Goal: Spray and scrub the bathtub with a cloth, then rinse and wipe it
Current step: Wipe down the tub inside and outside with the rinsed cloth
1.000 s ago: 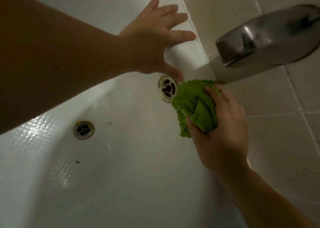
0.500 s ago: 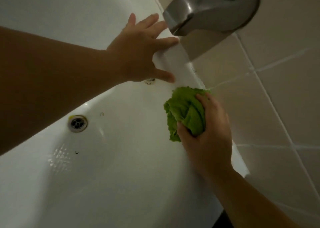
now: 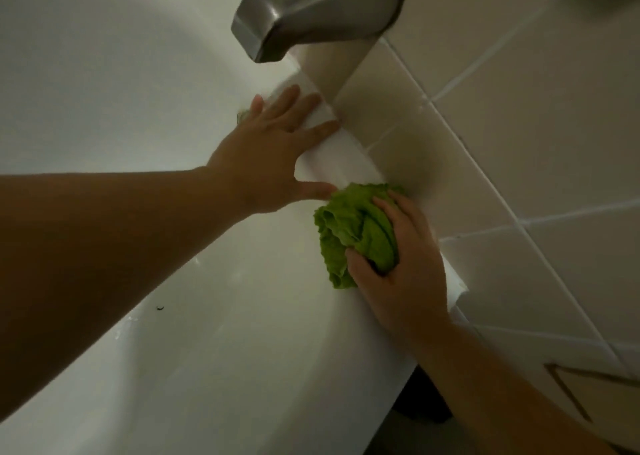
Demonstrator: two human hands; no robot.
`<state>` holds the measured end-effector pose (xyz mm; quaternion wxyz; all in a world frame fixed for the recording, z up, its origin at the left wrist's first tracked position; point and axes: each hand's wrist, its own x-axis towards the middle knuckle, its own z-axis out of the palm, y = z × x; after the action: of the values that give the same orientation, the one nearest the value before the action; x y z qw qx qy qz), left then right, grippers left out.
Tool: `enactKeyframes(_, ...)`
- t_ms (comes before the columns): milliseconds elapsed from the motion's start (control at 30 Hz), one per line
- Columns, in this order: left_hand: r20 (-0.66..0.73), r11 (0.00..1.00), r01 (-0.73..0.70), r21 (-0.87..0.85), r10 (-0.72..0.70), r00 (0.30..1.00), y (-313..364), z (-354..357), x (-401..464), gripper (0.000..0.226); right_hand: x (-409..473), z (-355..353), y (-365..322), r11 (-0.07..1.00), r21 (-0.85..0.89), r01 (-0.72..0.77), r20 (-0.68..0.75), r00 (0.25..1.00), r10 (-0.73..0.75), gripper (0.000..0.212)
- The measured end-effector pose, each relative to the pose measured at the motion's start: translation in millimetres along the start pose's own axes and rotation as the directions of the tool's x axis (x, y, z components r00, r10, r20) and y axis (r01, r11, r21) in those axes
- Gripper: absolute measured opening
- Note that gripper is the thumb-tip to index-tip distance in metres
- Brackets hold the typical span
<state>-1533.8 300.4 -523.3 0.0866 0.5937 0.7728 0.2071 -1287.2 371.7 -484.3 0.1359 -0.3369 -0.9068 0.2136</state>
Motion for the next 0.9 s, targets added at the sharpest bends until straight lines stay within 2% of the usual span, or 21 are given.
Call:
enactKeyframes(100, -0.026, 0.997, 0.022, -0.072, -0.024, 0.999, 12, 11, -9, 0.095, 7, 4, -7, 0.999, -0.03, -0.028, 0.008, 1.0, 0.028, 0.076)
enactKeyframes(267, -0.051, 0.969, 0.063, -0.24, -0.078, 0.996, 34, 37, -32, 0.082, 11, 6, -2, 0.999, -0.002, 0.045, 0.022, 0.999, -0.045, 0.075)
enactKeyframes(467, 0.031, 0.913, 0.091, -0.399, -0.086, 0.996, 59, 45, -59, 0.078, -38, -3, 7, 1.0, -0.006, 0.02, -0.002, 1.0, -0.02, 0.071)
enactKeyframes(600, 0.077, 0.863, 0.151, -0.481, -0.13, 0.989, 77, 50, -72, 0.075, -23, -11, 18, 0.996, 0.012, 0.089, 0.031, 0.995, -0.09, 0.068)
enactKeyframes(700, 0.099, 0.83, 0.206, -0.518, -0.181, 0.979, 90, 50, -73, 0.073, -11, -14, 24, 0.996, 0.032, 0.089, 0.037, 0.995, -0.09, 0.066)
enactKeyframes(800, 0.126, 0.808, 0.234, -0.541, -0.197, 0.972, 104, 47, -76, 0.076, -28, -21, 31, 0.999, 0.04, 0.03, -0.002, 1.0, -0.03, 0.063)
enactKeyframes(900, 0.177, 0.8, 0.268, -0.537, -0.203, 0.963, 120, 45, -89, 0.081, -67, -25, 27, 0.99, 0.022, -0.137, -0.071, 0.988, 0.138, 0.065)
